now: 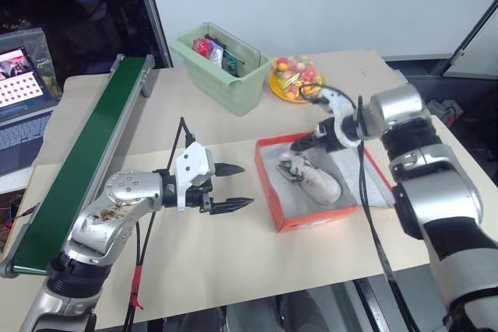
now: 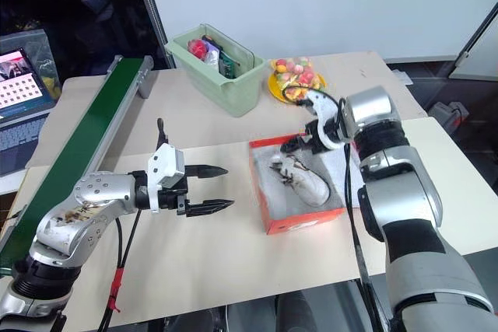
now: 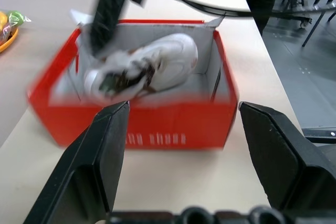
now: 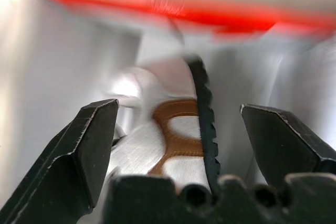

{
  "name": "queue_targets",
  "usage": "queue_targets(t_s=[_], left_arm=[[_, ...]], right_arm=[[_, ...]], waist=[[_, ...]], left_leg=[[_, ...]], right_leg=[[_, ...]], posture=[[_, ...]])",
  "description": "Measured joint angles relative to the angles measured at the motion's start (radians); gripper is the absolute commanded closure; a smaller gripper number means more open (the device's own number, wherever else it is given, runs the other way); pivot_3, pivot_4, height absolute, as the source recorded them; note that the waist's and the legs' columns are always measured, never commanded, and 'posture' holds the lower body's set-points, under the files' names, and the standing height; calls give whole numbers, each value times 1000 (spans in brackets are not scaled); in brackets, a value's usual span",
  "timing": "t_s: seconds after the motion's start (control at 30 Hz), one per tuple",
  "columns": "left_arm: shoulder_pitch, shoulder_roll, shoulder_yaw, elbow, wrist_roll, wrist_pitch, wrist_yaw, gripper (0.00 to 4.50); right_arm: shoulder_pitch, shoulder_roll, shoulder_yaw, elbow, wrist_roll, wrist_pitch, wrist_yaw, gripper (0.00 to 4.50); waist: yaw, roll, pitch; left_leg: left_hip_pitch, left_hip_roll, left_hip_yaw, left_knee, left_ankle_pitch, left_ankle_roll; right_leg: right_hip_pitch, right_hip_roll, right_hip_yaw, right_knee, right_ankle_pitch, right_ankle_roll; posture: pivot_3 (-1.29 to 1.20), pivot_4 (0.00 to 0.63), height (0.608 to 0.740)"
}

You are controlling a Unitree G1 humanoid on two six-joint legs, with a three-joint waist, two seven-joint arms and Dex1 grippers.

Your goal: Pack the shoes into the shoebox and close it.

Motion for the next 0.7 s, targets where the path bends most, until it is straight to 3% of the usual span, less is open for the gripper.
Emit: queue_targets(t_s=[0.27, 0.4, 0.47, 0.57, 0.7], left_arm=[[-11, -32, 5, 42, 22, -20, 32, 928], [-55, -140, 72, 122, 52, -20, 202, 928], [-86, -178, 107, 176, 103, -30, 320, 928], [-98, -228, 226, 276, 212, -45, 577, 928], [-49, -240, 350, 306, 289, -45, 767, 928]], right_arm=[[-23, 1, -91, -210, 13, 65, -50, 14], [76, 22, -197, -470, 63, 36, -97, 14], [176, 34, -238, -647, 80, 8, -133, 14], [511, 46, -223, -1055, 57, -175, -202, 14], [791, 52, -106, -1256, -25, -276, -303, 14]], waist=[[6, 0, 0], [8, 0, 0], [7, -1, -1], [9, -3, -3], [2, -3, -2]], left_leg=[[-1, 0, -1, 0, 0, 0], [-1, 0, -2, 1, 0, 0], [0, 0, -2, 1, 0, 0], [-1, 0, -4, 0, 0, -1], [-3, -3, -4, 1, 2, -3]], right_leg=[[0, 0, -1, 0, 0, 0], [1, 0, -1, 1, 0, 0], [1, -1, -1, 1, 0, 0], [-1, -1, -3, 1, 0, 1], [-9, -5, 3, 8, 0, 1]], posture=[[0, 150, 740], [0, 150, 740], [0, 150, 740], [0, 150, 740], [0, 150, 740]])
